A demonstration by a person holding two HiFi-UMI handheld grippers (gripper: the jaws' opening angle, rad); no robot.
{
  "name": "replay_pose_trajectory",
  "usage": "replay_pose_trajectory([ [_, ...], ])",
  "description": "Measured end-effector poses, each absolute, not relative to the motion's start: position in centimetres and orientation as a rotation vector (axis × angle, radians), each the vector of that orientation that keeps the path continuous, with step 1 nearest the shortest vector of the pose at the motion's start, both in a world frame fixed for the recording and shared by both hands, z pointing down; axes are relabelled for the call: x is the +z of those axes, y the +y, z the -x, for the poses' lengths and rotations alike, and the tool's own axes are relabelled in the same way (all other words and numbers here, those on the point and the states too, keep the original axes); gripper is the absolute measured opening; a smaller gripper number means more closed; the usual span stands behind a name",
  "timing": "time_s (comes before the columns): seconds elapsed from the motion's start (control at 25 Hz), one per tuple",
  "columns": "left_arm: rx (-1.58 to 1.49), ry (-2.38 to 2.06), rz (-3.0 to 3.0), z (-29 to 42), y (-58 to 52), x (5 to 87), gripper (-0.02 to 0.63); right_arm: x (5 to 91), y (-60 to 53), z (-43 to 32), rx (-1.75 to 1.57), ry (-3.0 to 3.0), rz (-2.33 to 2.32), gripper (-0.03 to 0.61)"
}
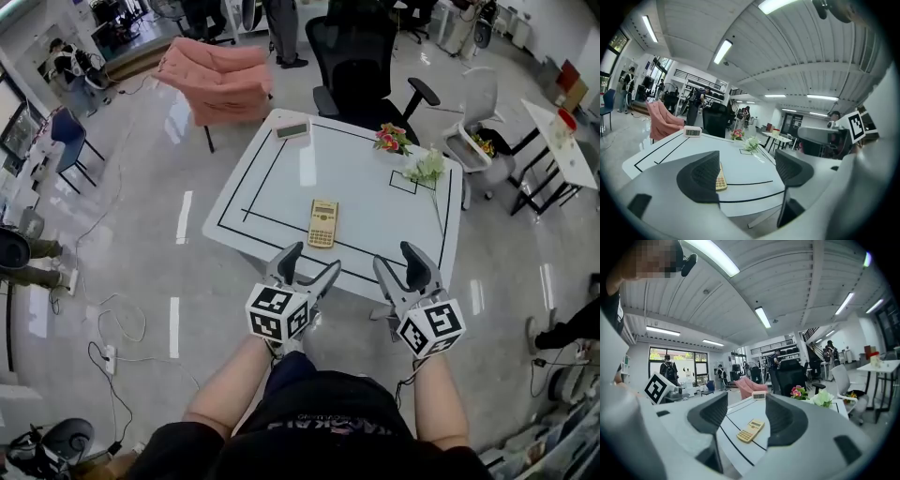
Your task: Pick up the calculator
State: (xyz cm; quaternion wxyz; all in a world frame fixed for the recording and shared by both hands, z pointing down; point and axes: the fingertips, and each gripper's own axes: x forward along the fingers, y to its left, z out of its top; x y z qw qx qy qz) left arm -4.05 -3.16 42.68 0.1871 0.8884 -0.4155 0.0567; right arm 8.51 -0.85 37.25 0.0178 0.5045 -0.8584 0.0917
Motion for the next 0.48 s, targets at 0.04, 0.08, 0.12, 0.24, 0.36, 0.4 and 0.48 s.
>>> replay_pose_trajectory([
  [0.04, 0.169, -1.148, -2.502, 4.3, -3.8, 43.0, 0.360, 37.2, -1.4, -8.1, 0.288, -2.652, -1.584, 0.238],
  [0.08, 0.176, -1.126, -2.503, 4.6, -4.4, 43.3, 0.362, 37.2, -1.9, -7.7, 0.291, -2.636, -1.599, 0.237],
  [0.12, 0.183, -1.104, -2.503, 4.9, -4.9, 43.6, 0.362, 37.2, -2.5, -7.2, 0.293, -2.622, -1.615, 0.238],
  [0.24, 0.203, -1.040, -2.503, 5.8, -6.5, 44.4, 0.364, 37.1, -3.9, -5.9, 0.302, -2.584, -1.659, 0.238],
  [0.36, 0.218, -0.990, -2.496, 6.7, -7.8, 45.3, 0.365, 37.1, -4.9, -4.7, 0.309, -2.552, -1.693, 0.238],
  [0.4, 0.223, -0.977, -2.491, 7.0, -8.2, 45.6, 0.365, 37.1, -5.2, -4.3, 0.310, -2.542, -1.701, 0.238],
  [0.48, 0.237, -0.952, -2.482, 7.4, -9.0, 46.1, 0.367, 37.0, -5.8, -3.8, 0.310, -2.524, -1.717, 0.238],
])
